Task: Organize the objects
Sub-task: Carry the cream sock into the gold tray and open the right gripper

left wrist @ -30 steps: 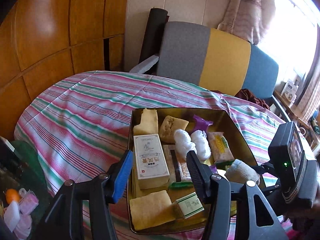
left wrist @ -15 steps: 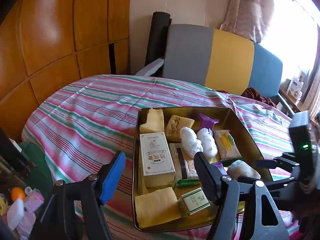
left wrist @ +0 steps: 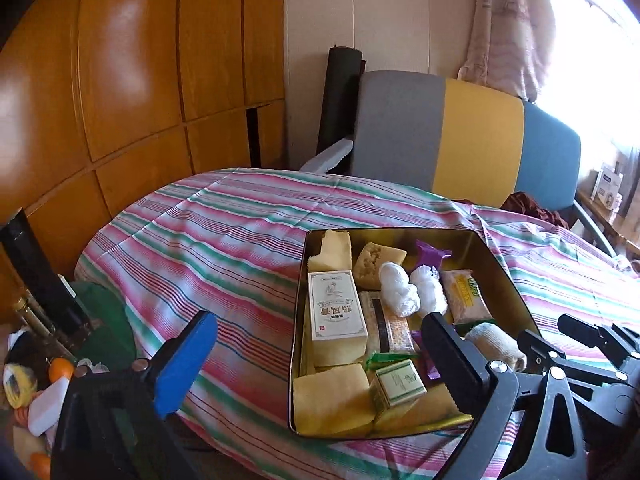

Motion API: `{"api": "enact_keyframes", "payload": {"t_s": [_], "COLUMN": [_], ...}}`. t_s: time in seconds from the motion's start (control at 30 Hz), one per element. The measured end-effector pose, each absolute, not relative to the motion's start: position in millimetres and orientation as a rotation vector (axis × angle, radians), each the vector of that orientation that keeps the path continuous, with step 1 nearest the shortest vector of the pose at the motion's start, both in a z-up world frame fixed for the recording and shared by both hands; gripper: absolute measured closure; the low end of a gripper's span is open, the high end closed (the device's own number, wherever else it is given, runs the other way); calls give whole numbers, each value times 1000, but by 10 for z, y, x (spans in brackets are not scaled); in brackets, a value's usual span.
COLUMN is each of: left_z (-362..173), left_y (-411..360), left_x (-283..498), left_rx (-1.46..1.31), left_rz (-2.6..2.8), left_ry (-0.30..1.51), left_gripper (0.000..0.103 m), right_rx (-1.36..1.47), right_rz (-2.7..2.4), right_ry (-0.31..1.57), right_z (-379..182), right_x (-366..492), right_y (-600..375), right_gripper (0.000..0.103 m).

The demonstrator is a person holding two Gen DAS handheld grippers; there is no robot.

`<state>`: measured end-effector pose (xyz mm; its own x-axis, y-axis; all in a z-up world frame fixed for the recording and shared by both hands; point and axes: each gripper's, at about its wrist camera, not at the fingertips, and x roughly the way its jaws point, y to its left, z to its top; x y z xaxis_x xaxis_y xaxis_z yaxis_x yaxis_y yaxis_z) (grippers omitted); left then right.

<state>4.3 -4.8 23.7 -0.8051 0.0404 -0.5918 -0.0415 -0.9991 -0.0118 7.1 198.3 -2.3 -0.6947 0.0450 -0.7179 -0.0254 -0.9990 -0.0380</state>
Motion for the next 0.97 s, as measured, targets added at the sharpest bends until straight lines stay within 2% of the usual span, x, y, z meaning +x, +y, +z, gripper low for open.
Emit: {"api": "enact_keyframes", "payload": {"t_s": [0.97], "left_z": [192], "left_y": [-92], "left_x": [185], "left_rx": [-991], "left_rz": [2987], "left_ry": [-39], "left_gripper": [0], "right_rx": [-1163], "right_rz": [2867], "right_ry": [-42], "right_z": [27], "right_x": [112], "right_y": [1843], "right_gripper": [44]}}
